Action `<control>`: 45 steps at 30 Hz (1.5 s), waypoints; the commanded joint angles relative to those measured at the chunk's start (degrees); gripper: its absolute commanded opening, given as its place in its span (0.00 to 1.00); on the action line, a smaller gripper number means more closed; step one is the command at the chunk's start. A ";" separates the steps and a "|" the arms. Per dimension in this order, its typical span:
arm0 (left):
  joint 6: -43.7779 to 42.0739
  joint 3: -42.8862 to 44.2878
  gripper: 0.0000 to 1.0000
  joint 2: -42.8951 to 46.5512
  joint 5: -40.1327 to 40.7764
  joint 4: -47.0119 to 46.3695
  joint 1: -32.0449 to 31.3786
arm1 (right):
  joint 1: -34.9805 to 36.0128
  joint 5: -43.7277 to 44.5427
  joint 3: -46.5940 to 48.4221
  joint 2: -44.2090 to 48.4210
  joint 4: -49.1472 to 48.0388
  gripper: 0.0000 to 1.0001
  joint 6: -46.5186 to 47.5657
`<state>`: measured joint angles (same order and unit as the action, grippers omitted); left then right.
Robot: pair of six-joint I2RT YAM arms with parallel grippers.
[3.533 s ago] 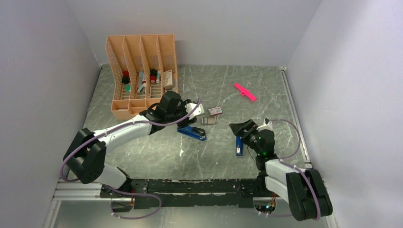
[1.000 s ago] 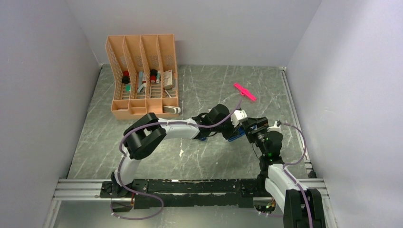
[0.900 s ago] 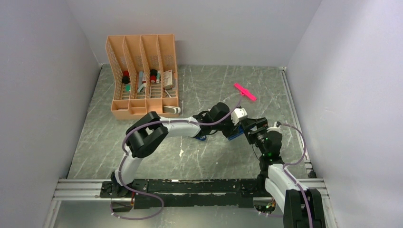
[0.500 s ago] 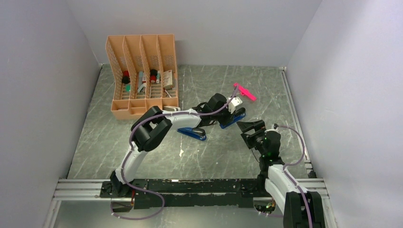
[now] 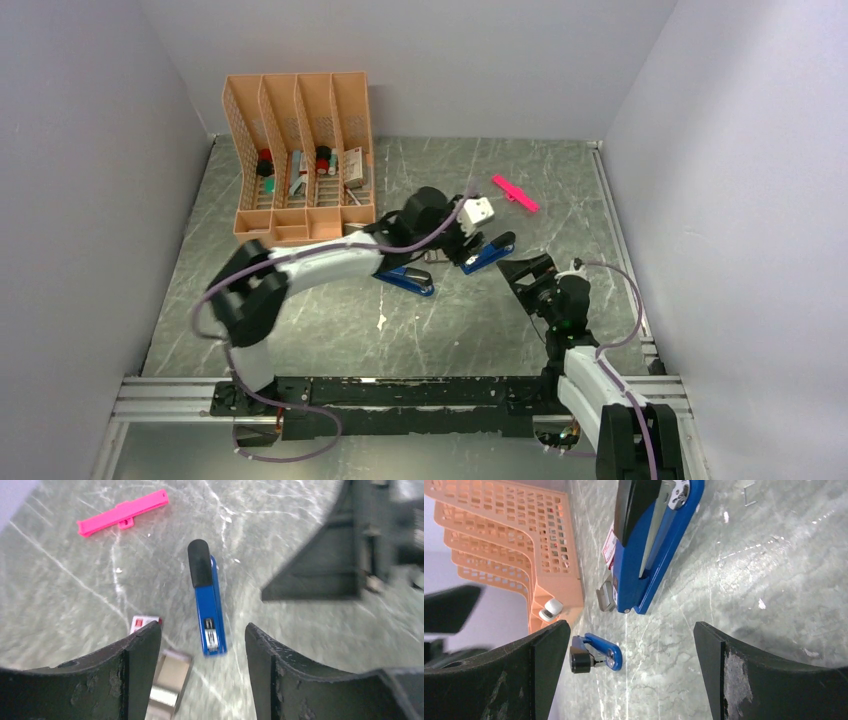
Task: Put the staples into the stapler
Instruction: Move the staple to the center of the board, then adjust the stapler at the center of the board.
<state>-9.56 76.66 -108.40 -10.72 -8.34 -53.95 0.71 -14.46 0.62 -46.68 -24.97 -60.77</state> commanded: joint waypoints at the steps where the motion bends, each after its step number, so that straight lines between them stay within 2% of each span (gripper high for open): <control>1: -9.50 -12.40 0.66 16.26 -6.50 1.97 2.99 | -0.12 -4.23 2.17 -0.90 -3.17 1.00 8.01; 4: -19.68 -20.06 0.66 24.99 -15.47 11.55 6.49 | -0.10 -8.26 3.72 -4.25 -4.63 1.00 11.78; 7: -30.79 -22.26 0.64 27.69 -17.69 21.46 8.81 | -0.10 -10.89 3.68 -6.79 -7.33 1.00 12.19; 9: -34.21 -21.06 0.62 26.30 -20.53 26.31 12.17 | -0.10 -12.15 3.07 -7.72 -9.46 1.00 11.44; 13: -39.95 -19.25 0.58 22.10 -25.08 28.12 16.13 | -0.10 -13.48 2.74 -7.62 -10.29 1.00 11.25; 17: -44.49 -16.37 0.56 15.43 -23.24 29.99 16.78 | -0.14 -13.47 2.86 -6.24 -8.80 1.00 11.93; 19: -45.69 -13.79 0.56 11.30 -24.23 31.49 19.02 | -0.10 -13.91 2.89 -5.54 -8.51 1.00 11.91; 22: -45.55 -13.66 0.55 10.12 -24.17 31.47 20.03 | -0.10 -14.02 2.89 -5.41 -8.52 1.00 11.80; 27: -41.82 -15.87 0.55 8.84 -19.46 27.78 20.20 | -0.03 -13.83 2.56 -5.27 -9.05 1.00 11.43; 38: -36.43 -13.96 0.50 4.00 -20.25 31.06 19.52 | 0.32 -12.95 3.39 -5.29 -8.58 1.00 10.57; 42: -30.62 -15.10 0.41 5.22 -16.72 27.87 18.21 | 0.42 -11.83 3.91 -5.52 -8.11 1.00 9.35; 45: -22.71 -17.69 0.28 8.00 -12.14 22.04 16.08 | 0.77 -10.60 4.27 -5.84 -8.42 1.00 6.78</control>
<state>-42.33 61.32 -103.53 -28.56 20.23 -35.22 0.95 -27.03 3.44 -52.51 -32.69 -51.05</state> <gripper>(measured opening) 0.368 0.997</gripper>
